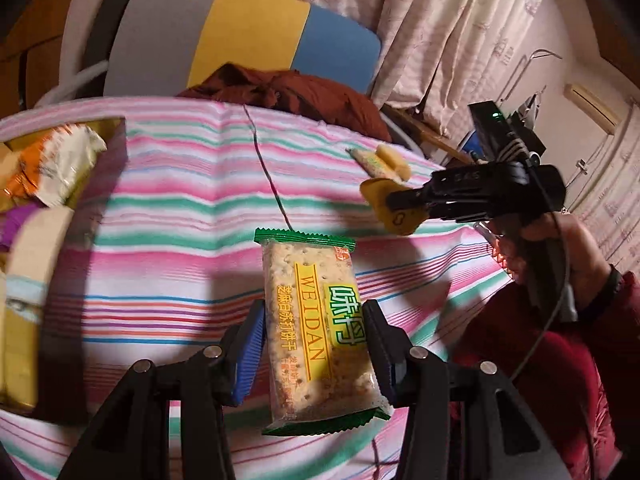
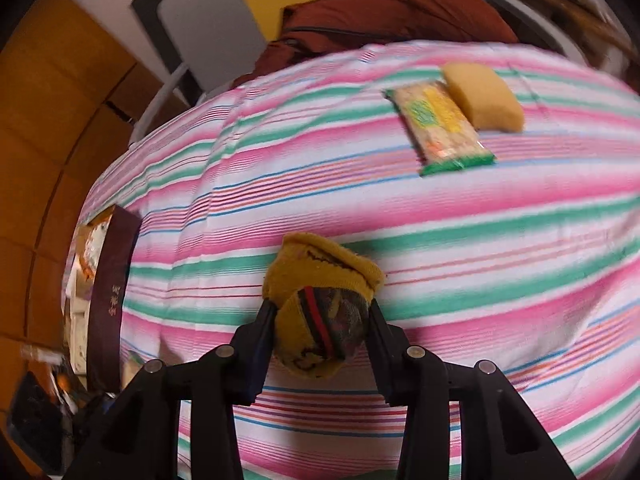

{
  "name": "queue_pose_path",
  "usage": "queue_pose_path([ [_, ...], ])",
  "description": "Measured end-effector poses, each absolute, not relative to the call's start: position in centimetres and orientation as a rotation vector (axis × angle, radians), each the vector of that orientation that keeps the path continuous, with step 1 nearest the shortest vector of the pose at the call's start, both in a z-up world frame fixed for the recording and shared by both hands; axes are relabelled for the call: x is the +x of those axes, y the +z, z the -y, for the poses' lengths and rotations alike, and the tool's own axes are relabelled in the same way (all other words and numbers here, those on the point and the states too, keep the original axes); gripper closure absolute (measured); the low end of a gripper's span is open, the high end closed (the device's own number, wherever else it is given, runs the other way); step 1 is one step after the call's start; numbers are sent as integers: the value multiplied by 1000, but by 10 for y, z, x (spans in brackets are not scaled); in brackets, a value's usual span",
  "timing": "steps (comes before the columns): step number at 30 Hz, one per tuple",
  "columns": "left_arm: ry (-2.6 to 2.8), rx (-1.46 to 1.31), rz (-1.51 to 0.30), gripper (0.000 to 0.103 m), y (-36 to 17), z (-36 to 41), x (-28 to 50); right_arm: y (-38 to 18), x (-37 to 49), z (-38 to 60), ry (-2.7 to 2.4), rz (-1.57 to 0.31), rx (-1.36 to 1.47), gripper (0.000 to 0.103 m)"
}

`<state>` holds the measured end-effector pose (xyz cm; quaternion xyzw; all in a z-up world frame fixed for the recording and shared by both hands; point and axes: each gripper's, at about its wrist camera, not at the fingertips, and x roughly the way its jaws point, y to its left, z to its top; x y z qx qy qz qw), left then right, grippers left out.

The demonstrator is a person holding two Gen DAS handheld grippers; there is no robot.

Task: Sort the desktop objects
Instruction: 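Carry the cracker packet and yellow sock over the gold tray and open both tools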

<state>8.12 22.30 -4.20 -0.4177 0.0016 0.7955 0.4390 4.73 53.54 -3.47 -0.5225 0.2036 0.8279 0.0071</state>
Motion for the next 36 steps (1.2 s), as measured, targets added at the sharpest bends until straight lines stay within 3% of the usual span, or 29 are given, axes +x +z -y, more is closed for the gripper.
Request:
queue_pose_path([
  [15,2241,-986,213,55,-4,-99,35,11,30,-385,2918,-770,-1632,60],
  [23,2285,-1079,268,55,-22,-65,2,22,10,-307,3029,-782,-1705,60],
  [36,2346,-1081,80,55,-41,-68,-3,-1,-39,-245,2941,-618,-1732,60],
])
